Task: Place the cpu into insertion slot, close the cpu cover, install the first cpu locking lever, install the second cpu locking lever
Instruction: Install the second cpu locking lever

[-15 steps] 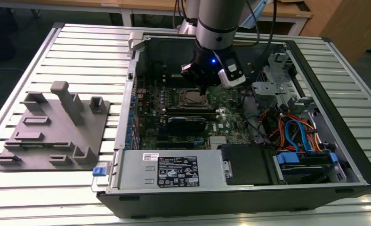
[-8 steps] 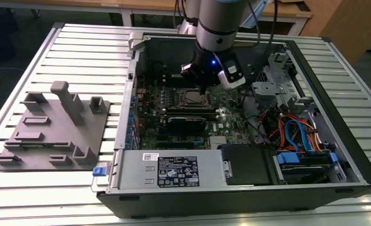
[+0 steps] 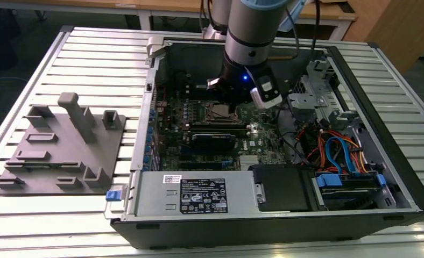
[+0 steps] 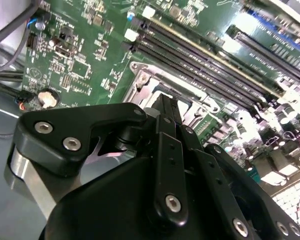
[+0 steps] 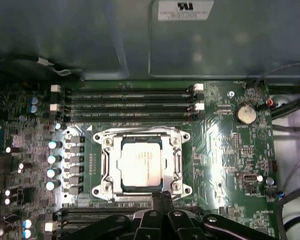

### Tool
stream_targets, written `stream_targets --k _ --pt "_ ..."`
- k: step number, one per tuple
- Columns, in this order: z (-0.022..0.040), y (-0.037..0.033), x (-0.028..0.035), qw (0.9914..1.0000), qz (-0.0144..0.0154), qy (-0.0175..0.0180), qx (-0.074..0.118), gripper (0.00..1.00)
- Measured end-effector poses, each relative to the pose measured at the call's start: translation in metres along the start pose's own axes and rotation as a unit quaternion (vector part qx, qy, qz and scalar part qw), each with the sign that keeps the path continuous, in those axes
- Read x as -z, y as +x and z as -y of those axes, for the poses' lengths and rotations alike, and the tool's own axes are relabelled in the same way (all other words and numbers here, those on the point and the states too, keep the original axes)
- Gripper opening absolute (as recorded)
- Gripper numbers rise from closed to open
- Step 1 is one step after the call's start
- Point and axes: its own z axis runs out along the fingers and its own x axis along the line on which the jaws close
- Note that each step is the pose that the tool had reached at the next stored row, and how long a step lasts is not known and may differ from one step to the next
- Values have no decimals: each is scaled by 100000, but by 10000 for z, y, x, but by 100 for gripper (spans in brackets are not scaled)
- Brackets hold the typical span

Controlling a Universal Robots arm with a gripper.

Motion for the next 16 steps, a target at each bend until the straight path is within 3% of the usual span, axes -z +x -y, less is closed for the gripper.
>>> stream_targets --k 5,11,16 --pt "26 86 -27 100000 -231 9 -34 10" --pt "82 152 -29 100000 -287 1 -42 10" --pt "104 264 -54 99999 -386 7 -59 10"
